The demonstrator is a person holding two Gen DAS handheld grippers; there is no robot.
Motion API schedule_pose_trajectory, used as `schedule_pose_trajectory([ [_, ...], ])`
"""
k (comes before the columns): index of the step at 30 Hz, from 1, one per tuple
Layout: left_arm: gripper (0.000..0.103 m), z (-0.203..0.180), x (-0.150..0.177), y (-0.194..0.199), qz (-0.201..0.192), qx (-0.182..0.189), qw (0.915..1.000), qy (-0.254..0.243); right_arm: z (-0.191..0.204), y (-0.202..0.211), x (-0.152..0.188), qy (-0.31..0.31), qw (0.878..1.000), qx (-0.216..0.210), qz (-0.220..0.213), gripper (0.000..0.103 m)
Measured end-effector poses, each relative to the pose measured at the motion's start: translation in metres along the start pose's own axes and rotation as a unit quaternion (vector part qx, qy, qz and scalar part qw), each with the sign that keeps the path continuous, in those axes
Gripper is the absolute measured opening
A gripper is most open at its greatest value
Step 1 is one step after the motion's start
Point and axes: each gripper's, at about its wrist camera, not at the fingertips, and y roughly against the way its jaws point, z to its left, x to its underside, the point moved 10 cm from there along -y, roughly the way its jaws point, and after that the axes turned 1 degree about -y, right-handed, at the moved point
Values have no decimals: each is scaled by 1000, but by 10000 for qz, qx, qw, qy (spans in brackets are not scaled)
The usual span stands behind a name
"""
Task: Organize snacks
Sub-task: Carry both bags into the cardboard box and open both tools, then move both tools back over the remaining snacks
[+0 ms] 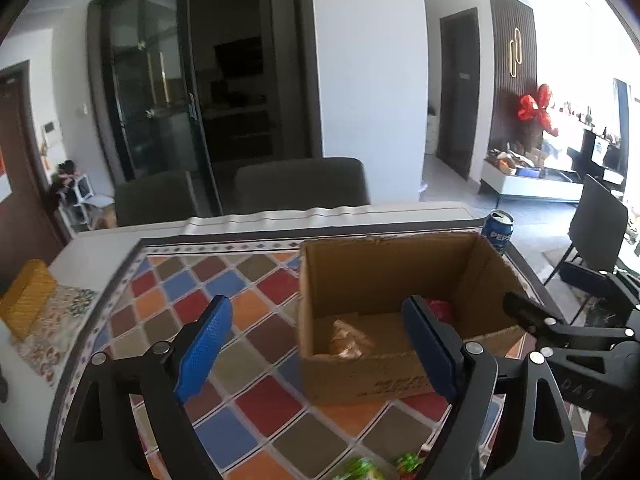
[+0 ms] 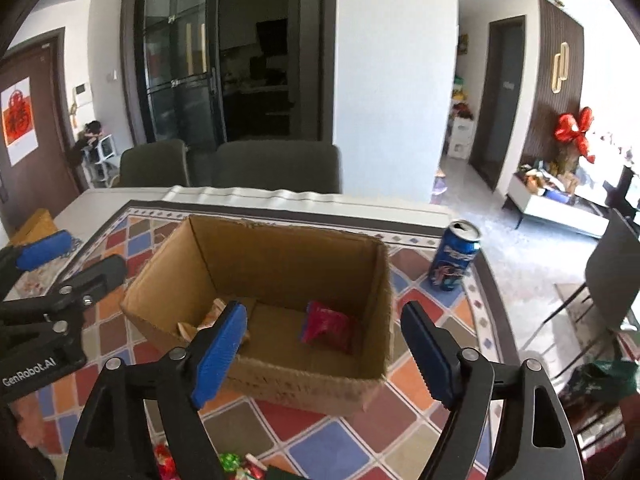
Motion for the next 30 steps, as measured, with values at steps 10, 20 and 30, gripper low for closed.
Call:
schedule_pose_trajectory([
  [10, 92, 10, 32, 54, -159, -114, 9998, -13, 5, 41, 29, -93, 9999, -26, -95, 84],
  [20, 93, 9, 71, 84, -12, -83, 10000, 34, 16, 67, 68, -35, 9998, -208, -27, 84],
  [30, 93, 1, 125, 87, 454, 9, 9989, 95, 29, 75, 121, 177, 9982, -394, 425, 84],
])
